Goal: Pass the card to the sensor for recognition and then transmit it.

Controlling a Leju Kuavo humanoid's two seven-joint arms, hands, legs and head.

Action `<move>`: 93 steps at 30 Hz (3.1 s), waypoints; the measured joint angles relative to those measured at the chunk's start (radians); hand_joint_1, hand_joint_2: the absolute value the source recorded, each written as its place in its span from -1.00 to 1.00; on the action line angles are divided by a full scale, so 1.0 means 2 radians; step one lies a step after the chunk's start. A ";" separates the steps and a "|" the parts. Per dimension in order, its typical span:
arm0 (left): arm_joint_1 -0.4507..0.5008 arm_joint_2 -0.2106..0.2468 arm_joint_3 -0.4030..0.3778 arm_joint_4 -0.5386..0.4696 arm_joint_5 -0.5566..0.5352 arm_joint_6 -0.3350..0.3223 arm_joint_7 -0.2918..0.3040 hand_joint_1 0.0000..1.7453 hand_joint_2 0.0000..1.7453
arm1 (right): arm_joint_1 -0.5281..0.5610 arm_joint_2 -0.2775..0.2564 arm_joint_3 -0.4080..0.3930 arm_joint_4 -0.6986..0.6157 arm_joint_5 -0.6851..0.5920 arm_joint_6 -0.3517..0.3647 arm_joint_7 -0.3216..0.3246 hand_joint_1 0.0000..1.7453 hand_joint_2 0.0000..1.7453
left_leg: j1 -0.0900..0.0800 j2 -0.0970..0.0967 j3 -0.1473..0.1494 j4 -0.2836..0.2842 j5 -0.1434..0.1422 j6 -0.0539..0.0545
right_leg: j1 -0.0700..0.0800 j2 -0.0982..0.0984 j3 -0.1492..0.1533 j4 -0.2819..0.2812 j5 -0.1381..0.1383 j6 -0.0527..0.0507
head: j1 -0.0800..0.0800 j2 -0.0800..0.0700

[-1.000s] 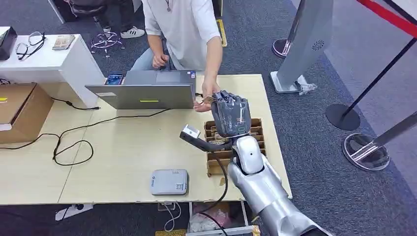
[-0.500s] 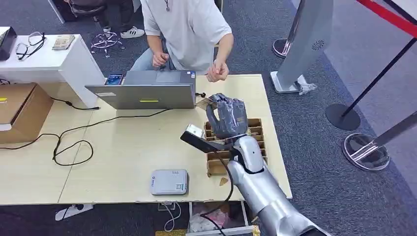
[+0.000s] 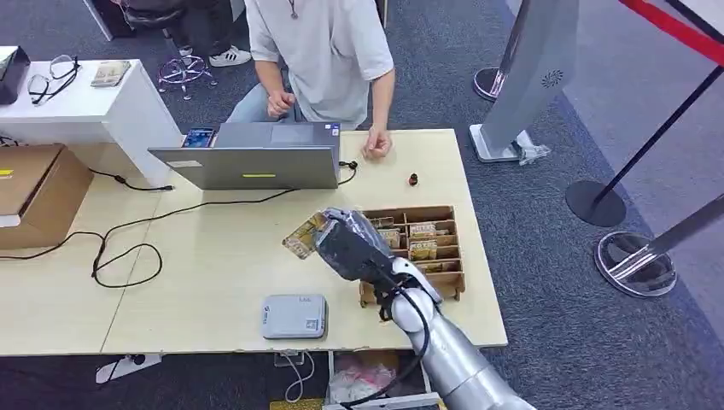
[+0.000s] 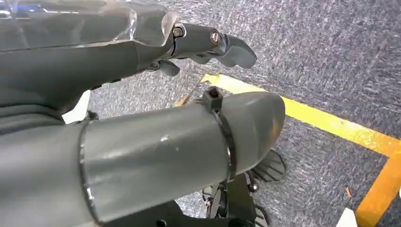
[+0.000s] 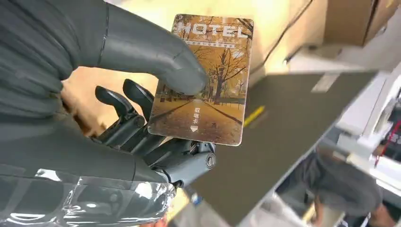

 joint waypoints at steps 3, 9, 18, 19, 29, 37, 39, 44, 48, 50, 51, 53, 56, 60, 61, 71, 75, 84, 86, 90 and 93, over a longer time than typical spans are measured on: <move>0.000 0.002 0.002 0.000 0.004 -0.011 0.015 -1.00 -1.00 | 0.001 0.000 0.019 -0.001 -0.019 0.015 0.017 1.00 1.00 | 0.000 0.000 0.000 0.000 0.000 0.000 | 0.000 0.000 0.000 0.000 0.000 0.000 | 0.000 0.000; 0.000 0.006 0.006 0.000 0.006 -0.014 0.022 -1.00 -1.00 | 0.002 0.000 0.041 0.001 -0.029 0.018 0.027 1.00 1.00 | 0.000 0.000 0.000 0.000 0.000 0.000 | 0.000 0.000 0.000 0.000 0.000 0.000 | 0.000 0.000; 0.000 0.006 0.010 0.000 0.002 -0.019 0.024 -1.00 -1.00 | 0.009 0.000 0.075 0.028 -0.016 -0.024 0.060 1.00 1.00 | 0.000 0.000 0.000 0.000 0.000 0.000 | 0.000 0.000 0.000 0.000 0.000 0.000 | 0.000 0.000; 0.000 0.006 0.010 0.000 0.002 -0.019 0.024 -1.00 -1.00 | 0.010 0.000 0.078 0.032 -0.012 -0.027 0.064 1.00 1.00 | 0.000 0.000 0.000 0.000 0.000 0.000 | 0.000 0.000 0.000 0.000 0.000 0.000 | 0.000 0.000; 0.000 0.006 0.012 0.000 0.004 -0.018 0.029 -1.00 -1.00 | 0.017 0.000 0.094 0.081 0.018 -0.033 0.081 1.00 1.00 | 0.000 0.000 0.000 0.000 0.000 0.000 | 0.000 0.000 0.000 0.000 0.000 0.000 | 0.000 0.000; 0.000 0.006 0.012 0.000 -0.004 -0.021 0.029 -1.00 -1.00 | 0.021 0.000 0.101 0.097 0.035 -0.048 0.090 1.00 1.00 | 0.000 0.000 0.000 0.000 0.000 0.000 | 0.000 0.000 0.000 0.000 0.000 0.000 | 0.000 0.000; 0.000 0.006 0.012 0.000 -0.006 -0.022 0.029 -1.00 -1.00 | 0.023 0.000 0.101 0.097 0.045 -0.056 0.098 1.00 1.00 | 0.000 0.000 0.000 0.000 0.000 0.000 | 0.000 0.000 0.000 0.000 0.000 0.000 | 0.000 0.000; 0.000 0.007 0.012 0.000 -0.011 -0.026 0.029 -1.00 -1.00 | 0.025 0.000 0.103 0.097 0.082 -0.078 0.116 1.00 1.00 | 0.000 0.000 0.000 0.000 0.000 0.000 | 0.000 0.000 0.000 0.000 0.000 0.000 | 0.000 0.000; 0.000 0.008 0.012 0.000 -0.014 -0.029 0.029 -1.00 -1.00 | 0.025 0.000 0.106 0.097 0.100 -0.084 0.121 1.00 1.00 | 0.000 0.000 0.000 0.000 0.000 0.000 | 0.000 0.000 0.000 0.000 0.000 0.000 | 0.000 0.000; 0.000 0.009 0.012 0.000 -0.014 -0.029 0.029 -1.00 -1.00 | 0.025 0.000 0.106 0.097 0.104 -0.085 0.122 1.00 1.00 | 0.000 0.000 0.000 0.000 0.000 0.000 | 0.000 0.000 0.000 0.000 0.000 0.000 | 0.000 0.000; 0.000 0.009 0.012 0.000 -0.014 -0.029 0.029 -1.00 -1.00 | 0.025 0.000 0.106 0.097 0.106 -0.085 0.124 1.00 1.00 | 0.000 0.000 0.000 0.000 0.000 0.000 | 0.000 0.000 0.000 0.000 0.000 0.000 | 0.000 0.000; 0.000 0.009 0.012 0.000 -0.014 -0.029 0.029 -1.00 -1.00 | 0.025 0.000 0.106 0.097 0.112 -0.085 0.125 1.00 1.00 | 0.000 0.000 0.000 0.000 0.000 0.000 | 0.000 0.000 0.000 0.000 0.000 0.000 | 0.000 0.000; 0.000 0.009 0.012 0.000 -0.014 -0.029 0.029 -1.00 -1.00 | 0.025 0.002 0.106 0.097 0.123 -0.084 0.125 1.00 1.00 | 0.000 0.000 0.000 0.000 0.000 0.000 | 0.000 0.000 0.000 0.000 0.000 0.000 | 0.000 0.000; 0.000 0.009 0.012 0.000 -0.015 -0.029 0.029 -1.00 -1.00 | 0.024 0.006 0.108 0.101 0.131 -0.083 0.126 1.00 1.00 | 0.000 0.000 0.000 0.000 0.000 0.000 | 0.000 0.000 0.000 0.000 0.000 0.000 | 0.000 0.000; 0.000 0.009 0.012 0.000 -0.015 -0.029 0.029 -1.00 -1.00 | 0.024 0.007 0.109 0.101 0.131 -0.082 0.126 1.00 1.00 | 0.000 0.000 0.000 0.000 0.000 0.000 | 0.000 0.000 0.000 0.000 0.000 0.000 | 0.000 0.000; 0.000 0.009 0.012 0.000 -0.014 -0.030 0.028 -1.00 -1.00 | 0.024 0.009 0.109 0.083 0.068 -0.012 0.101 1.00 1.00 | 0.000 0.000 0.000 0.000 0.000 0.000 | 0.000 0.000 0.000 0.000 0.000 0.000 | 0.000 0.000; 0.000 0.010 0.012 0.000 -0.014 -0.030 0.028 -1.00 -1.00 | 0.025 0.009 0.109 0.067 0.041 0.012 0.093 1.00 1.00 | 0.000 0.000 0.000 0.000 0.000 0.000 | 0.000 0.000 0.000 0.000 0.000 0.000 | 0.000 0.000; 0.000 0.011 0.012 0.000 -0.014 -0.030 0.028 -1.00 -1.00 | 0.025 0.009 0.109 0.050 0.014 0.029 0.089 1.00 1.00 | 0.000 0.000 0.000 0.000 0.000 0.000 | 0.000 0.000 0.000 0.000 0.000 0.000 | 0.000 0.000; 0.000 0.011 0.012 0.000 -0.015 -0.030 0.029 -1.00 -1.00 | 0.025 0.010 0.109 0.050 0.012 0.029 0.089 1.00 1.00 | 0.000 0.000 0.000 0.000 0.000 0.000 | 0.000 0.000 0.000 0.000 0.000 0.000 | 0.000 0.000; 0.000 0.011 0.012 0.000 -0.018 -0.033 0.029 -1.00 -1.00 | 0.023 0.017 0.109 0.059 0.008 0.029 0.090 1.00 1.00 | 0.000 0.000 0.000 0.000 0.000 0.000 | 0.000 0.000 0.000 0.000 0.000 0.000 | 0.000 0.000; 0.000 0.011 0.012 0.000 -0.022 -0.034 0.029 -1.00 -1.00 | 0.020 0.025 0.109 0.072 0.005 0.026 0.089 1.00 1.00 | 0.000 0.000 0.000 0.000 0.000 0.000 | 0.000 0.000 0.000 0.000 0.000 0.000 | 0.000 0.000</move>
